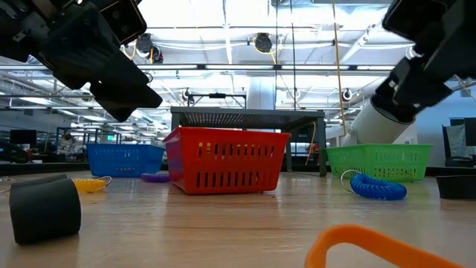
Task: Pick & Place Office Desk Supplies
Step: Put the blue spring keychain into the blue bin
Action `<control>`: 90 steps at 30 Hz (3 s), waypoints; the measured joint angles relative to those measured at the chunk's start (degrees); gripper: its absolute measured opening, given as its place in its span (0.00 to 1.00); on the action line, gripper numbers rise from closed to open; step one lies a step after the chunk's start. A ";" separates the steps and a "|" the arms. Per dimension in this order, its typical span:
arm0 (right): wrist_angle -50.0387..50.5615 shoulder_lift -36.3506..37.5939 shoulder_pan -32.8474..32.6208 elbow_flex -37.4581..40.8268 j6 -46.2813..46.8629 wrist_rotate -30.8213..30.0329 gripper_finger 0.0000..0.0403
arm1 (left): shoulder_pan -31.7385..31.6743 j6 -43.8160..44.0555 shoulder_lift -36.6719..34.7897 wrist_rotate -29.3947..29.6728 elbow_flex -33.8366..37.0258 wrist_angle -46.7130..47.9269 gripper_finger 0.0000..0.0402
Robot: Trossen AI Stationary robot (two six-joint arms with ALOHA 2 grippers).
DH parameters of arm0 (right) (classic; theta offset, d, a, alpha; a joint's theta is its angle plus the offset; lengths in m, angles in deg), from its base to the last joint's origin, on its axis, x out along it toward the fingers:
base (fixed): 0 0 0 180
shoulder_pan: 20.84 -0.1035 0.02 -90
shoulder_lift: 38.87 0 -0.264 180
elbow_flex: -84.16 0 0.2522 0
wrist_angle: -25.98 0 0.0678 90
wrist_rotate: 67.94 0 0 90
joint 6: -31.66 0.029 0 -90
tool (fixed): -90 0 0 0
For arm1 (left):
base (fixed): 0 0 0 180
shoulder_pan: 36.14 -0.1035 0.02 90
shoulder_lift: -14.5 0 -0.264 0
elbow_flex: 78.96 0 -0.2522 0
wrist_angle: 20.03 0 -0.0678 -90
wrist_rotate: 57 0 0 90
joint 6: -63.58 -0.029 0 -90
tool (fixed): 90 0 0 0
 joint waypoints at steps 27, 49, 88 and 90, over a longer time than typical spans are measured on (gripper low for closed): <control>17.35 0.23 -0.02 0.00 13.54 -2.98 0.38 | -0.07 -1.67 0.02 0.05 0.00 -0.01 0.38; -3.89 -14.74 6.85 -0.04 0.27 -1.78 0.38 | -0.07 -1.52 0.02 0.07 0.00 -0.04 0.38; -7.82 -17.56 6.86 -0.02 -1.26 -1.83 0.38 | -0.07 -1.26 0.02 0.07 -0.02 -0.01 0.38; -7.42 -17.56 6.86 -0.02 -1.95 -1.93 0.38 | -0.07 -1.26 0.02 0.07 -0.02 -0.04 0.38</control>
